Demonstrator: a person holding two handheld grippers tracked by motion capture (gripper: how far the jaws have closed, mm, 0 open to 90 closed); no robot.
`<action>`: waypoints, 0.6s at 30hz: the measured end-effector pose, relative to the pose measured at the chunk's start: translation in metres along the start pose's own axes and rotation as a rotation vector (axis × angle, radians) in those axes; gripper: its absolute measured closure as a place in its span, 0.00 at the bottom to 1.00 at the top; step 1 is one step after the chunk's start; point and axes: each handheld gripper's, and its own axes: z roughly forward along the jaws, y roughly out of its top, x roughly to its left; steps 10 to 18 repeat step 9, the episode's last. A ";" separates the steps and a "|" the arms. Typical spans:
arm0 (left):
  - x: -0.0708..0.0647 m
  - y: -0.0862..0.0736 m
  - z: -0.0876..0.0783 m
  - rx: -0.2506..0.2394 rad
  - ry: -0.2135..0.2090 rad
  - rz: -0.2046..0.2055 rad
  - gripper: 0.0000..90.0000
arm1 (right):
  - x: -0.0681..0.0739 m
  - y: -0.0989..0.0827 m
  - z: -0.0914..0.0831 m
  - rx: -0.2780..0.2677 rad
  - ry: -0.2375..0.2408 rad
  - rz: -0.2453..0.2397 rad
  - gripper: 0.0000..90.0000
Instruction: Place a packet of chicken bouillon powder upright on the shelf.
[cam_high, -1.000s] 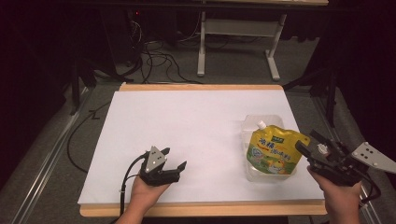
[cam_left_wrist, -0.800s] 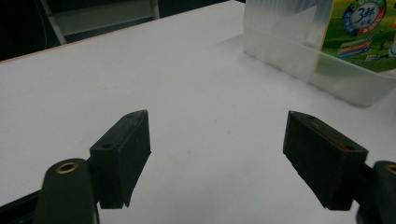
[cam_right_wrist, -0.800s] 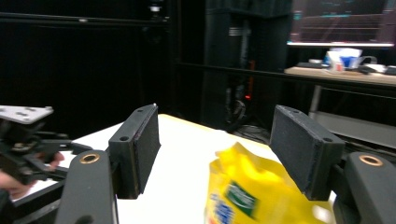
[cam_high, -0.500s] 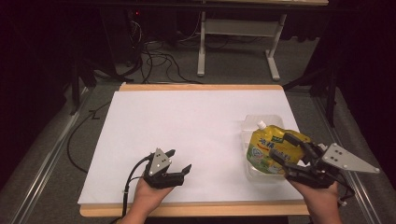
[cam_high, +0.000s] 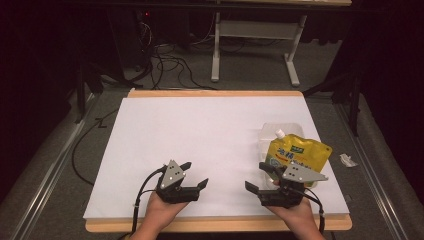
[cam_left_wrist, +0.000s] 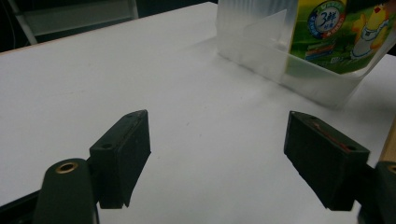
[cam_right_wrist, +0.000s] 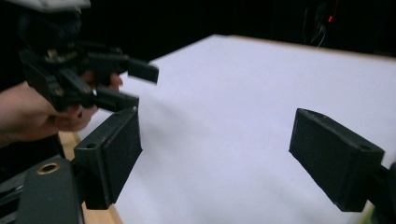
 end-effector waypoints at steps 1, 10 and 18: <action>0.000 0.000 0.000 -0.001 -0.001 0.001 0.26 | 0.001 -0.003 0.004 0.027 -0.008 -0.013 0.19; 0.001 0.000 0.002 0.003 0.003 -0.004 0.21 | 0.000 -0.004 0.002 0.027 -0.013 -0.033 0.19; 0.001 0.000 0.002 0.003 0.003 -0.004 0.21 | 0.000 -0.004 0.002 0.027 -0.013 -0.033 0.19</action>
